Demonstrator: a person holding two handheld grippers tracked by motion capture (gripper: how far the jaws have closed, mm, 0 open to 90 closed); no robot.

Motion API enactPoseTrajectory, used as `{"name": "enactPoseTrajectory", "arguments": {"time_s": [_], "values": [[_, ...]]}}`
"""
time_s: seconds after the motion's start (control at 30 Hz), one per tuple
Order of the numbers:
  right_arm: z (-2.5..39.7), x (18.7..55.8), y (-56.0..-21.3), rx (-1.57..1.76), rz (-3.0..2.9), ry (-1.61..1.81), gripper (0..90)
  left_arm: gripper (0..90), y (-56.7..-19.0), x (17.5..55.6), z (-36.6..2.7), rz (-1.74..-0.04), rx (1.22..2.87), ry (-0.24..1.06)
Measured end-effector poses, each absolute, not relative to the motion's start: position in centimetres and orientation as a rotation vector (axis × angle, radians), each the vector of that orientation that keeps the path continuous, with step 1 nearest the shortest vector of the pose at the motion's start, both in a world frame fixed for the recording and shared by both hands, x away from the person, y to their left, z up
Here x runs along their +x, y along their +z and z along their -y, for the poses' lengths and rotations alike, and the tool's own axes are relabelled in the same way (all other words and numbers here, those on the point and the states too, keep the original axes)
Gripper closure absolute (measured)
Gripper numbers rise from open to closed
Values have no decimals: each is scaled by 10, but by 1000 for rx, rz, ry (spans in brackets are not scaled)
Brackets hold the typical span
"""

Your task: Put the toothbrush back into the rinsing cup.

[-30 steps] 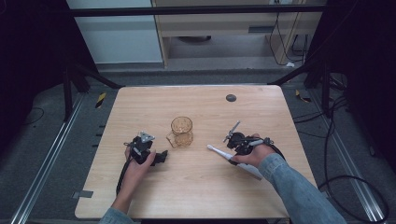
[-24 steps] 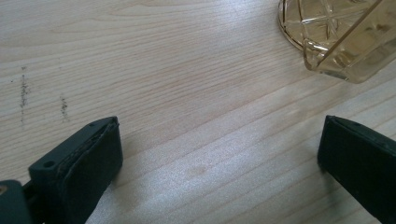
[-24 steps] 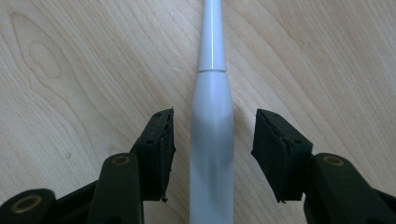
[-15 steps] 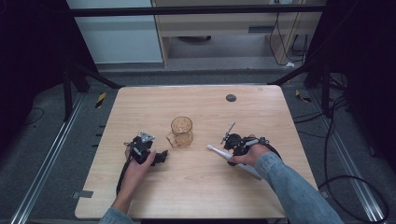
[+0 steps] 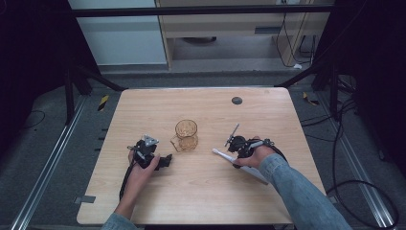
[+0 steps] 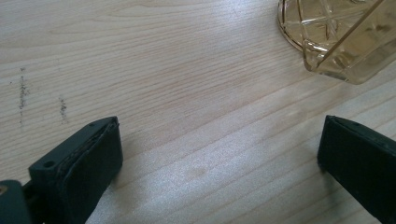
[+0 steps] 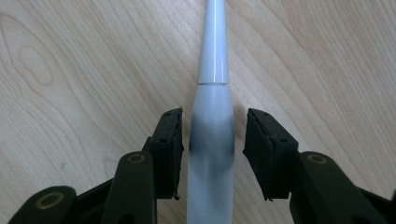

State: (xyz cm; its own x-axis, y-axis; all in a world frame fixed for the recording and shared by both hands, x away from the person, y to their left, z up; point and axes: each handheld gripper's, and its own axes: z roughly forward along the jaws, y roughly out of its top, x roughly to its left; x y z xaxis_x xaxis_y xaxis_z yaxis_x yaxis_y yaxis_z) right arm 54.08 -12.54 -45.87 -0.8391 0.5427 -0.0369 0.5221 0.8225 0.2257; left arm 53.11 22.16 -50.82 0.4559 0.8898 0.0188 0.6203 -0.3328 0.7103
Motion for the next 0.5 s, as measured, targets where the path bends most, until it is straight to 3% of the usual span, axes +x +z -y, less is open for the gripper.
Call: {"name": "enactPoseTrajectory", "arguments": {"time_s": [0.33, 0.5], "values": [[124, 541, -465, 850, -2933, 275, 598, 0, -508, 531, -221, -1254, 2071, 546], [124, 544, -466, 853, -2939, 270, 663, 0, -508, 531, -221, -1253, 2072, 545]]}}
